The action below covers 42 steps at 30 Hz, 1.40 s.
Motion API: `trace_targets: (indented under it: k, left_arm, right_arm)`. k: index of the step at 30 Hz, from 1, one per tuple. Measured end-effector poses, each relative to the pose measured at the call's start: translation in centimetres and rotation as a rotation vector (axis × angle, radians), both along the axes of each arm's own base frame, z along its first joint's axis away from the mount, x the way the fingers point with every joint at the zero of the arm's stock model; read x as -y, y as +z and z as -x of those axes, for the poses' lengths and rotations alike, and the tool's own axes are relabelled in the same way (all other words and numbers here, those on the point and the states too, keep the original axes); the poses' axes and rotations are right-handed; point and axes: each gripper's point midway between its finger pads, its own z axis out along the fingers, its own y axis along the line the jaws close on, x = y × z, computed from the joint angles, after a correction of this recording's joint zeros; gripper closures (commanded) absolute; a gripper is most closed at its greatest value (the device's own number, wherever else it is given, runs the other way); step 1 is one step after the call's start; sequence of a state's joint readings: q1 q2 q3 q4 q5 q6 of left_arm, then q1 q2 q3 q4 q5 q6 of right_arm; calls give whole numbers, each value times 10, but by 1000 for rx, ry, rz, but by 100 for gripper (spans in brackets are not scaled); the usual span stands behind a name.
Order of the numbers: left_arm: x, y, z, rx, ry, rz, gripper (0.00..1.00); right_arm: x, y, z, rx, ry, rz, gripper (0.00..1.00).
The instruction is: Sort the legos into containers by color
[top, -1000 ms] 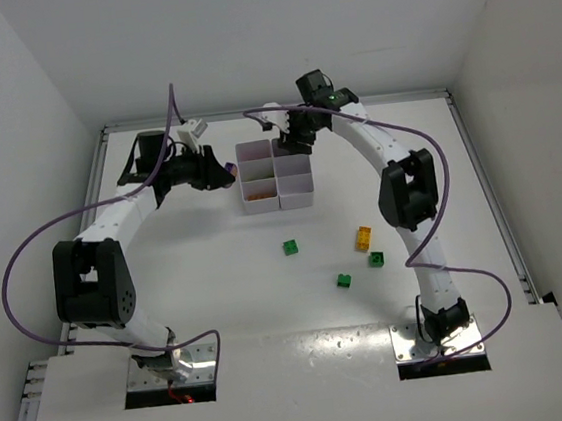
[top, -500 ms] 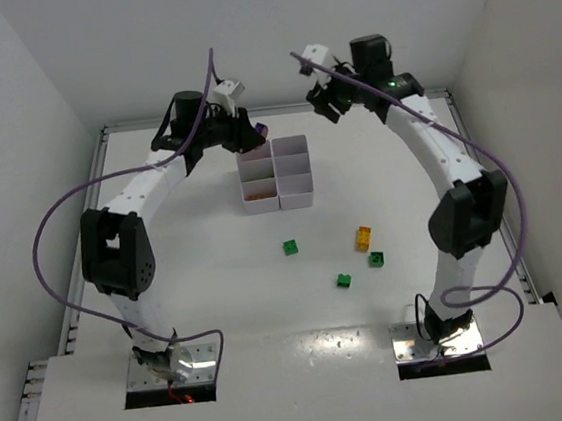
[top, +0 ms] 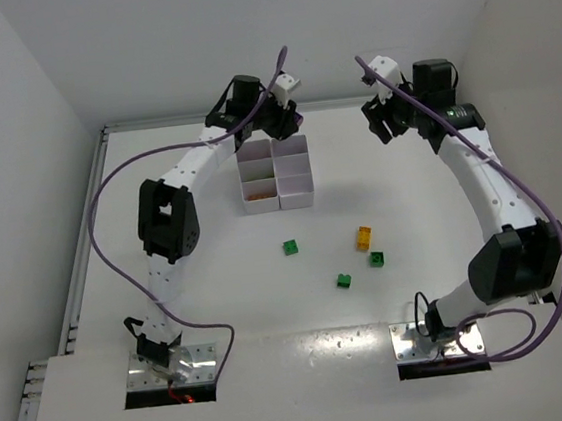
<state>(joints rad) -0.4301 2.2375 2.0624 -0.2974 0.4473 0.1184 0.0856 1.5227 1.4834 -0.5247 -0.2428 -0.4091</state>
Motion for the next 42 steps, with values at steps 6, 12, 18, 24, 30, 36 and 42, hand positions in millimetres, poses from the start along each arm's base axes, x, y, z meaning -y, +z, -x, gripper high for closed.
trace_targets:
  k: [6, 12, 18, 24, 30, 36, 42]
  left_arm:
    - [-5, -5, 1, 59, -101, -110, 81]
    - [-7, -15, 17, 71, -220, -183, 81]
    - [-11, -24, 26, 62, -275, -225, 78]
    - [-13, -28, 26, 72, -285, -252, 64]
    - [-16, -31, 24, 85, -286, -278, 37]
    - [-19, -37, 22, 70, -266, -291, 27]
    - [-17, -40, 24, 45, -263, -271, 27]
  right_arm:
    - [22, -3, 7, -13, -53, -7, 38]
    - [31, -3, 7, -13, -74, -11, 38]
    - [30, -5, 7, -19, -64, -24, 38]
    - [32, -12, 4, -37, -65, -28, 38]
    - [30, -13, 4, -41, -56, -34, 38]
    - [30, -13, 4, -41, -55, -35, 37]
    - [26, -15, 7, -52, -31, -45, 38]
